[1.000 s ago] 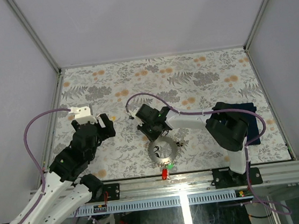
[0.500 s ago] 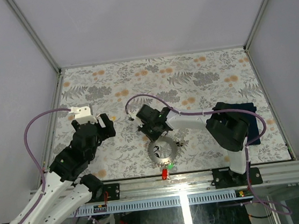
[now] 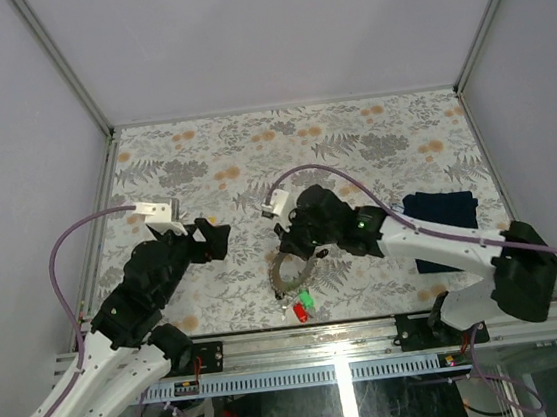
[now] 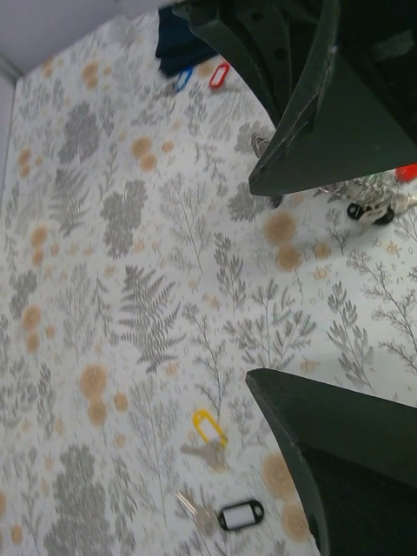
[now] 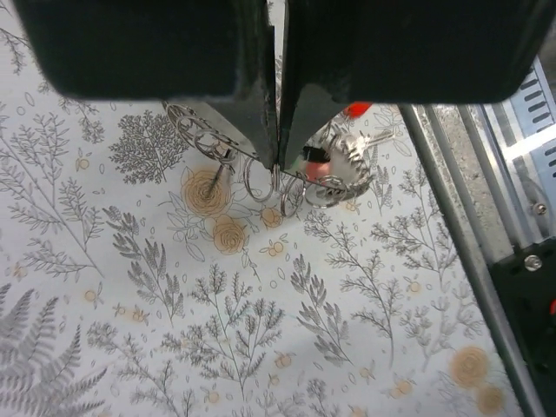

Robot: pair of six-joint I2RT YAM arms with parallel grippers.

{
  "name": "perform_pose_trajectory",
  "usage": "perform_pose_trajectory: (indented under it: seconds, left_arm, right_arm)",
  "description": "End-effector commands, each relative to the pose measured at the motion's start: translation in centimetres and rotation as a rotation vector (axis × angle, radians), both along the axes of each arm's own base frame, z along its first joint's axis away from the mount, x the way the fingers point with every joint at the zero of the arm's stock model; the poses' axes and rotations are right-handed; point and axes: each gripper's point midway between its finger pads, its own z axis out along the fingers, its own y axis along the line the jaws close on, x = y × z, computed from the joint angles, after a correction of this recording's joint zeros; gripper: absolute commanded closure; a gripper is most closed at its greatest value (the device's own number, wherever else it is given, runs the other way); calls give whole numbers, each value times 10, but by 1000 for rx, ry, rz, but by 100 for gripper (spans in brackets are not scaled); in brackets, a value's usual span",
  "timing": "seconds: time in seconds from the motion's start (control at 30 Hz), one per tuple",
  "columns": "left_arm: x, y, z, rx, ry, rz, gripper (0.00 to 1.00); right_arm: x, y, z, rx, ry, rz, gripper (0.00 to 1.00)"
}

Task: Put the keys on the keyring
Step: Pick up the keyring from the center of the board.

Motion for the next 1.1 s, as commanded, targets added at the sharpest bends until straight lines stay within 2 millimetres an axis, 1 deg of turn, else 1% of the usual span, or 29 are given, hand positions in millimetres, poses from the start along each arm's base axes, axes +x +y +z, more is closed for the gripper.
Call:
perform_pose_trajectory:
  seconds: [0.0,0.1,0.23,0.33,0.47,0.53,0.63,0.73,0.9,1.0,1.07]
  left_arm:
    - [-8,-30,42,-118,-192,-189,17]
    - [-15,-45,59,-135,-276,-292,20]
    - [-22,-65,85,-123,-375,-421,21]
    - [-22,-79,97,-73,-410,-508,22]
    - [-26,-101,109,-21,-442,-648,27]
    - [-30,-111,110,-9,-444,-720,29]
    - [-42,-119,113,-5,-472,-805,29]
    - [-56,-120,118,-4,-535,-872,29]
    - [-87,-121,117,49,-686,-1023,31]
    - [-96,-121,116,68,-741,-1074,31]
    - [-98,-123,112,89,-753,-1103,31]
  right_arm:
    - [-4,5,71,276,-206,73,100]
    - [-11,-4,94,360,-319,114,100]
    - [-21,-15,121,407,-452,181,100]
    - [-26,-24,138,424,-535,210,100]
    - [-36,-33,159,466,-675,277,100]
    - [-40,-36,170,491,-723,296,100]
    - [-48,-39,185,516,-742,324,100]
    - [-58,-41,199,553,-755,358,100]
    - [-72,-46,214,601,-794,414,100]
    - [-77,-47,221,621,-818,433,100]
    - [-82,-48,226,642,-830,456,100]
